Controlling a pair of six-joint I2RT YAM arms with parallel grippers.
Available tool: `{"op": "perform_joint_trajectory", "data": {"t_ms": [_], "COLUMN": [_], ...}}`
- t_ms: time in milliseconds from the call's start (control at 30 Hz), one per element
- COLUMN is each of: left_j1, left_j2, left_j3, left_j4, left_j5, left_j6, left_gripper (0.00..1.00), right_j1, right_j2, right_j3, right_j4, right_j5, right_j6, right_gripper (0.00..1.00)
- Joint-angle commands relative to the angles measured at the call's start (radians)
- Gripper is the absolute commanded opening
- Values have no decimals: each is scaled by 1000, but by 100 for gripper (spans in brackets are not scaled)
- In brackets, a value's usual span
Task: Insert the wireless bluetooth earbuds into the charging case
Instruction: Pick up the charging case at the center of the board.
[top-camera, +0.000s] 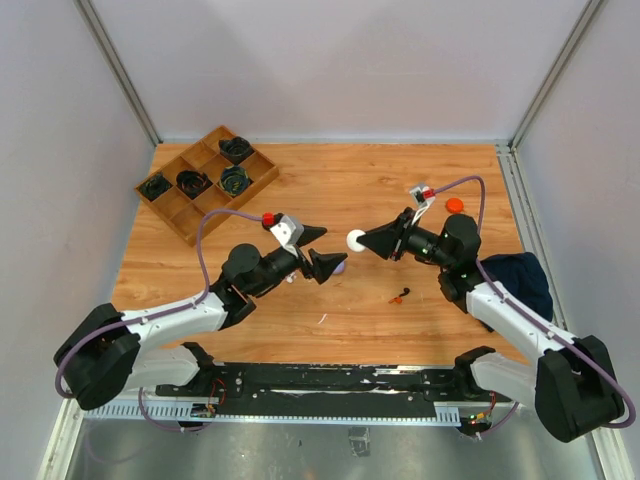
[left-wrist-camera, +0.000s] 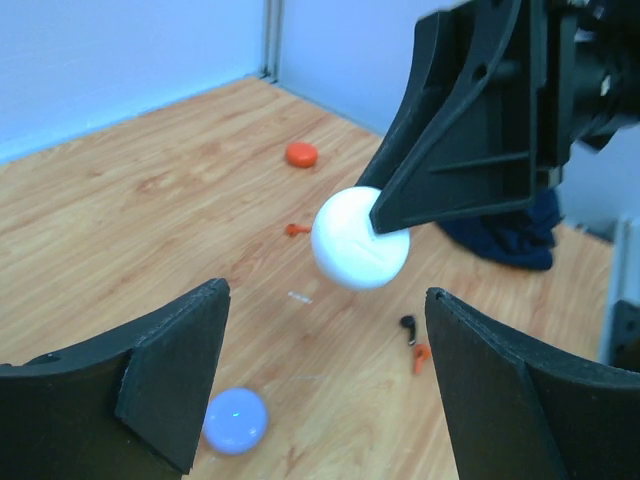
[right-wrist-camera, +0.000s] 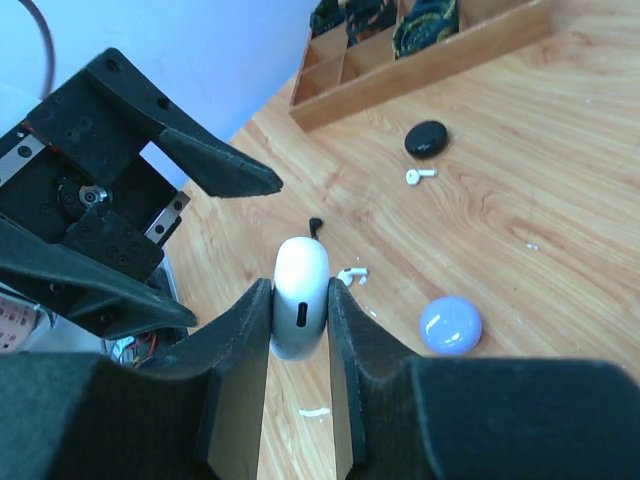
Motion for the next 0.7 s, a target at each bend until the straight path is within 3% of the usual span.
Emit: {"op": "perform_joint_trajectory", "data": {"t_ms": [0,367,667], "left_j1": [33,71,71], "left_j2": [23,176,229], "left_j3": [-53,-90,-64], "left_j4": [301,667,713], "left_j5": [81,125,120], "left_j6": [-293,-661,-728], "left_gripper": [84,75,62], "right_j1": [-12,-2,31], "right_j2": [-10,94,197], "right_j3": [-57,-122,-109], "right_j4": [291,709,898], "right_j5": [47,37,12], "right_j6": [145,376,461], "right_gripper": [9,9,9]}}
